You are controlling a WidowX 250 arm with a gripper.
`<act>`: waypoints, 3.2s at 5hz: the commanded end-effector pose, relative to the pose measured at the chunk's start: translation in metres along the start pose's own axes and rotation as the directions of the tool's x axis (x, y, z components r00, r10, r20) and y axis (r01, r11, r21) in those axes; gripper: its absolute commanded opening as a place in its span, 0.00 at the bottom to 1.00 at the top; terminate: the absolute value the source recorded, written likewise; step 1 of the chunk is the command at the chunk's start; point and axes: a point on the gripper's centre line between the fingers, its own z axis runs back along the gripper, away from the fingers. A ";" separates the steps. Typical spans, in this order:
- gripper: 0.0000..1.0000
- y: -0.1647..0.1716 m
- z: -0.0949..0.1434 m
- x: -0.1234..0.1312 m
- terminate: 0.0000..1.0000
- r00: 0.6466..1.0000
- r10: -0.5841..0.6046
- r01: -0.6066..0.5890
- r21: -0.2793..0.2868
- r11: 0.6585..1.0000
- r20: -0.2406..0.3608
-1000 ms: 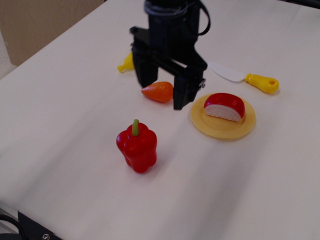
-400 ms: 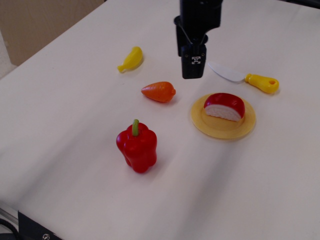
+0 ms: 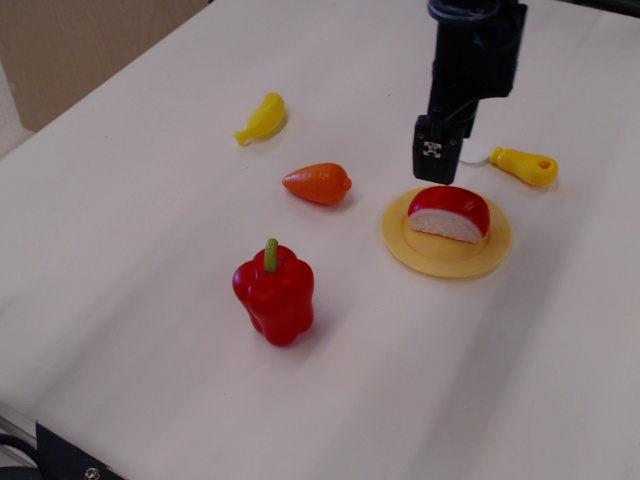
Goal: Take sushi off plate
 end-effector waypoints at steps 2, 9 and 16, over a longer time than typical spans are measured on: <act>1.00 -0.006 -0.014 0.020 0.00 1.000 0.014 -0.014 -0.012 1.000 -0.016; 0.00 0.001 -0.020 0.016 0.00 0.992 0.092 -0.088 0.053 0.995 -0.082; 0.00 -0.088 -0.007 -0.137 0.00 0.676 0.734 -0.735 0.021 0.678 -0.068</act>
